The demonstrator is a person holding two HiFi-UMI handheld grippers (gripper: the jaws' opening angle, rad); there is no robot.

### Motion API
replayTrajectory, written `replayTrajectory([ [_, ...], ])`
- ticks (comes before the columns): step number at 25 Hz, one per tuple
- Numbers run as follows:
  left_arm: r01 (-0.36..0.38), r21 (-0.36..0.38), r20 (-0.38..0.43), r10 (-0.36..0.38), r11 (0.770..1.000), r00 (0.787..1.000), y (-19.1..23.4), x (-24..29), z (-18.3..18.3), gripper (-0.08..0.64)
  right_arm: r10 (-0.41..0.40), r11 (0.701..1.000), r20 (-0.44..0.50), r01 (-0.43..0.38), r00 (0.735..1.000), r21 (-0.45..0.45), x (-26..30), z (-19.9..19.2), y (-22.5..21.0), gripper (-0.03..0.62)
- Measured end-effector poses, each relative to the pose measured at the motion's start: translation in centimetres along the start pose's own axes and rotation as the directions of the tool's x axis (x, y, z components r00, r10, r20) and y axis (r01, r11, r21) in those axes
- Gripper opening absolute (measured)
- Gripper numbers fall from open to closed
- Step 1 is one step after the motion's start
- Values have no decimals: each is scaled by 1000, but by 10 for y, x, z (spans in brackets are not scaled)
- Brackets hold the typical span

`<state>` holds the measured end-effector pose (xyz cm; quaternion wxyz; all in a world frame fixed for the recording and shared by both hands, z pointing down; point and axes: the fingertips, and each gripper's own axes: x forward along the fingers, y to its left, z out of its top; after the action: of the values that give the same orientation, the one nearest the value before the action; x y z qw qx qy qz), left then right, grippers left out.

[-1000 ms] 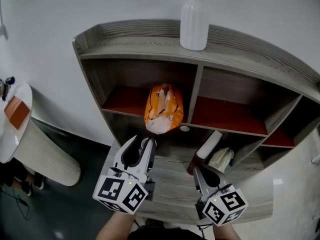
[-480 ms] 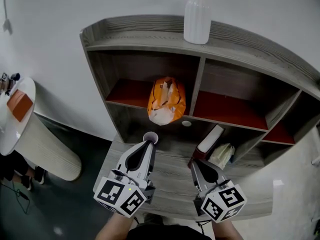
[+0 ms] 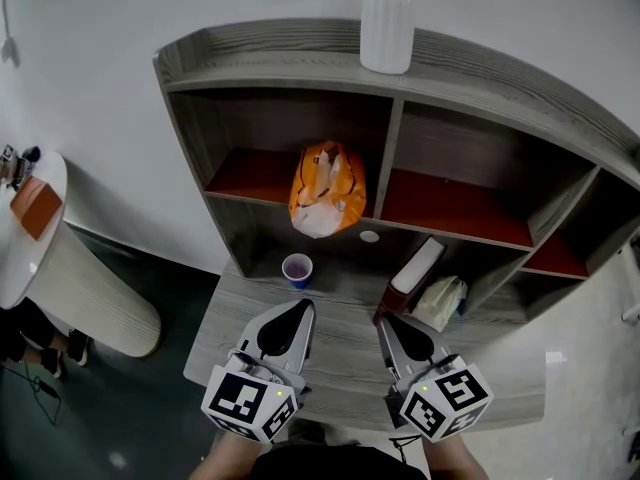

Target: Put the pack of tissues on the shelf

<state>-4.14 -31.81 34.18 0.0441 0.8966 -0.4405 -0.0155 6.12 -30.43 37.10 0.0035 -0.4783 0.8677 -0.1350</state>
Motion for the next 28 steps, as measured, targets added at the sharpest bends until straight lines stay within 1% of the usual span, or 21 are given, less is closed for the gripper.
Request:
replayTrajectory([
  [3, -17, 99, -77, 24, 995, 997, -3, -1, -18, -3, 0, 1000, -5, 0, 1000, 0, -3, -3, 0, -6],
  [5, -16, 127, -118, 31, 992, 993, -5, 0, -29, -3, -1, 1000, -9, 1, 1000, 0, -5, -6, 1, -6],
  [10, 0, 103, -189, 20, 995, 982, -10, 0, -50, -3, -7, 1000, -20, 7, 1000, -6, -9, -10, 1, -6],
  [15, -1, 89, -226, 21, 996, 974, -11, -3, -61, -3, -11, 1000, -41, 11, 999, -16, -14, -18, 1, -6],
  [19, 0, 83, -243, 21, 997, 970, -13, -6, -66, -2, -16, 1000, -48, 15, 999, -21, -17, -22, 2, -6],
  [24, -3, 79, -246, 22, 997, 969, -15, -12, -67, -3, -20, 1000, -58, 19, 998, -22, -19, -28, 3, -6],
  [28, -7, 76, -245, 25, 997, 969, -15, -17, -69, -2, -24, 999, -61, 21, 998, -45, -20, -29, 5, -6],
])
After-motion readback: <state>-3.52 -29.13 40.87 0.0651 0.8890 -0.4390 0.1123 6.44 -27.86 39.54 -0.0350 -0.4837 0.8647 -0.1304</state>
